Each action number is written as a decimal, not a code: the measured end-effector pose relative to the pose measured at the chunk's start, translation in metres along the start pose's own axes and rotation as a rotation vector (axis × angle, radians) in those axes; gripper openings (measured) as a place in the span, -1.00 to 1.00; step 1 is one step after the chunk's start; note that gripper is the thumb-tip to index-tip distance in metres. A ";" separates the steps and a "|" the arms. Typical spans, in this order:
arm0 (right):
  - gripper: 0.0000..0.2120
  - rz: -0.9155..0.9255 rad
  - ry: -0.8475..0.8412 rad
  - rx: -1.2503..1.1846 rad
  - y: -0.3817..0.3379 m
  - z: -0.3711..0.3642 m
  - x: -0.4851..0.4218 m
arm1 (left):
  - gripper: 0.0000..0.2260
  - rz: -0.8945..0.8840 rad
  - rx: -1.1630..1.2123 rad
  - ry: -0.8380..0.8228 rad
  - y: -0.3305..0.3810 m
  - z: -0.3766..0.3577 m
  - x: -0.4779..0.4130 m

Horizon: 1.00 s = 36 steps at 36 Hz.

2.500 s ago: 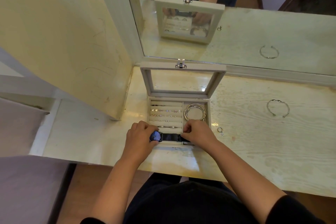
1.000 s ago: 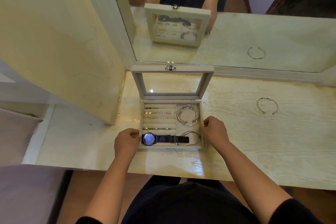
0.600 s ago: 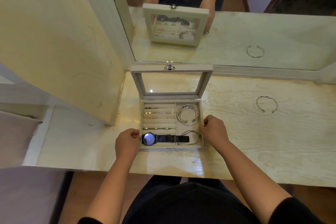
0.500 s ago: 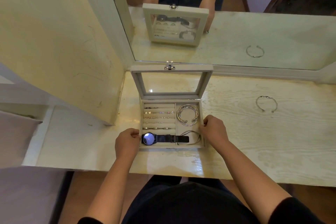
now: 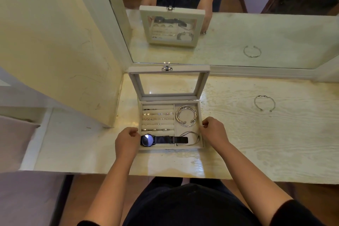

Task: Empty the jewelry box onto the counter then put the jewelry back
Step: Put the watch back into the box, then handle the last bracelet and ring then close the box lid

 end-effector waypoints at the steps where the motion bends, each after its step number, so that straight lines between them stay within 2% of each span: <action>1: -0.77 0.002 0.000 -0.007 0.001 0.001 0.001 | -0.75 -0.014 0.031 0.022 0.003 0.001 0.001; 6: -0.80 0.042 0.035 -0.074 -0.001 0.008 0.005 | -0.82 -0.109 0.145 0.049 0.023 -0.003 0.005; 10: -0.88 0.123 0.043 -0.158 -0.005 0.012 0.007 | -0.87 -0.164 0.222 -0.068 0.039 -0.022 0.009; 15: -0.87 0.160 -0.059 -0.206 -0.007 0.005 0.011 | -0.89 -0.166 0.241 -0.201 0.057 -0.050 0.022; 18: -0.86 0.160 -0.106 -0.274 -0.002 0.003 0.013 | -0.88 -0.164 0.233 -0.262 0.065 -0.066 0.029; 26: -0.82 0.145 -0.099 -0.389 0.017 0.017 0.012 | -0.86 -0.210 0.191 -0.370 0.084 -0.092 0.044; 31: -0.83 0.117 -0.066 -0.383 0.034 0.026 0.010 | -0.87 -0.214 0.134 -0.404 0.094 -0.108 0.048; 36: -0.85 0.062 0.002 -0.270 0.059 0.042 0.006 | -0.89 -0.252 0.047 -0.443 0.103 -0.130 0.049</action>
Point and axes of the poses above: each hand's wrist, its own x-axis away from the middle knuckle, its own z-axis out of the back of the hand, y = z × x, the point moved 7 cm from there along -x, towards the middle knuckle, and after that the axes turned 11 degrees about -y, right-handed, at the moved point
